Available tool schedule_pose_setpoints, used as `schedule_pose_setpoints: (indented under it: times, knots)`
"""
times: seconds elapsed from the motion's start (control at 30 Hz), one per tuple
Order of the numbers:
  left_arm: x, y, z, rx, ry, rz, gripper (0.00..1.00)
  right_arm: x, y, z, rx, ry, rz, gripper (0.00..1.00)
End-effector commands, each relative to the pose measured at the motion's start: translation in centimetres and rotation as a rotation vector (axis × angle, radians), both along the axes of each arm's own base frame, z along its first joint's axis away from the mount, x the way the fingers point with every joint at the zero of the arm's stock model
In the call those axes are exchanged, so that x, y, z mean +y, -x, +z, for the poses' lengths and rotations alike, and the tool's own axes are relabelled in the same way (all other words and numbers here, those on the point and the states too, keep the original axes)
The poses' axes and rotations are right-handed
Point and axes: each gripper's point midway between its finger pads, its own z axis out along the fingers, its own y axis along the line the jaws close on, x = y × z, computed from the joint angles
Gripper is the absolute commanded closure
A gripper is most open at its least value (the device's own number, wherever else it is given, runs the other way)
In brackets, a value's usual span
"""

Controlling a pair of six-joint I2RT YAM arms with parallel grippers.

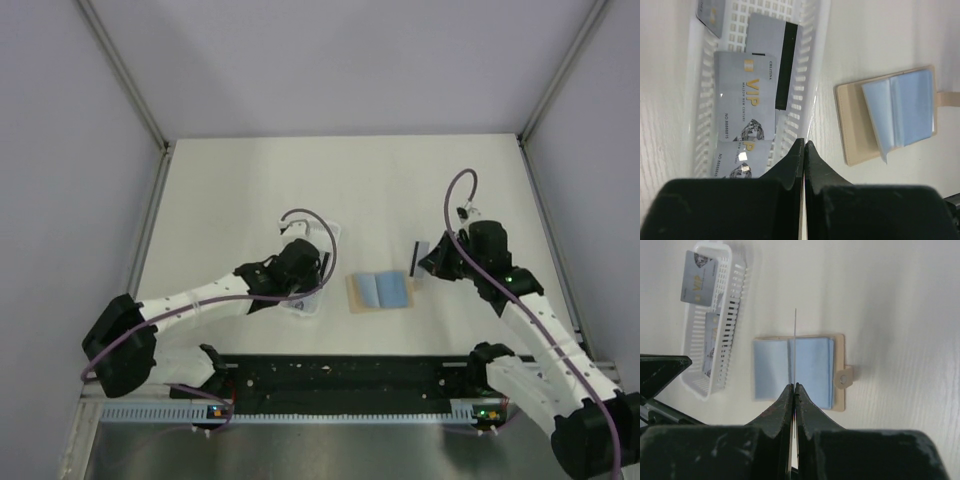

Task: Put the credit cards into the card holder
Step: Insert the credit card into the card holder.

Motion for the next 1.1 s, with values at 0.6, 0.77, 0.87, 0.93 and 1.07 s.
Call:
schedule_pose_setpoints:
  times: [0.6,0.77,0.87,0.93,1.07]
  knots:
    - [-12.3,-2.5,7.9,-0.253,0.201,-0.411,1.0,0.7,-1.3,-4.6,0.251,0.279,0.088,1.0]
    - [-14.1,-2.0,6.5,-0.222,0.206,-0.457,1.0,0.5,-0.9,-6.1,0.305,0.297,0.099,1.0]
    - [-15.4,-1.3,6.2,-0.227,0.217,-0.486,1.0,0.8,-0.6,-6.6,0.318,0.287,0.107,1.0]
    - [-16.0,-1.0,5.9,-0.231,0.223,-0.503,1.0,1.0,-0.3,-7.0,0.331,0.283,0.112,1.0]
    - [-17.1,-1.0,4.3,-0.203,0.211,-0.507,1.0,1.6,0.2,-7.9,0.35,0.259,0.124,1.0]
